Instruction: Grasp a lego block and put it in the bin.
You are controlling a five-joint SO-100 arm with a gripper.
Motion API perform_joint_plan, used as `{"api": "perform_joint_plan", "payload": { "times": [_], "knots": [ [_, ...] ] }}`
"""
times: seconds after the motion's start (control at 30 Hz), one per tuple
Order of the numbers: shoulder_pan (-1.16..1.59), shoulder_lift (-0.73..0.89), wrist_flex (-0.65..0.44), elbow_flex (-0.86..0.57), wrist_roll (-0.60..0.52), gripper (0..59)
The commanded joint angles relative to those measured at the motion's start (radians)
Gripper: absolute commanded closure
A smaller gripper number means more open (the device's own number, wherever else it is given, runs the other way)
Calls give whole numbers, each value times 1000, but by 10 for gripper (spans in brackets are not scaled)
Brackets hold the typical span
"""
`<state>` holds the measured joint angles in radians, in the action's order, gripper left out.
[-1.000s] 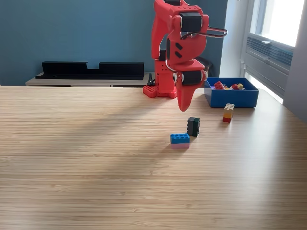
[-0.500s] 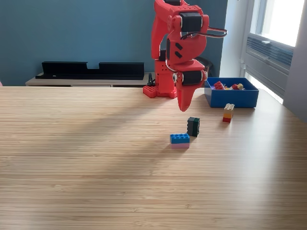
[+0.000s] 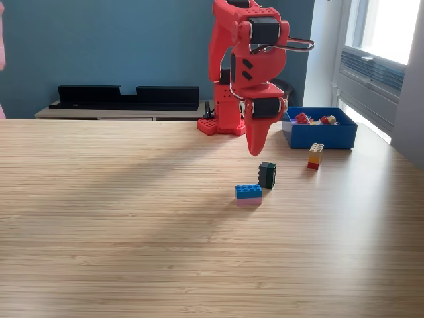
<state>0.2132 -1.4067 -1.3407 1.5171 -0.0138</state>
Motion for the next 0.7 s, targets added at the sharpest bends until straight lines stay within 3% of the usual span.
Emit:
{"api": "perform_joint_plan", "payload": {
  "times": [0.03,0.2,0.3,0.53,0.7],
  "knots": [
    [130,-25,3,2,23,546],
    [290,-25,3,0,48,375],
    [393,-25,0,5,64,307],
    [476,-25,-78,-18,115,209],
    [485,-25,-95,12,170,179]
  ]
}}
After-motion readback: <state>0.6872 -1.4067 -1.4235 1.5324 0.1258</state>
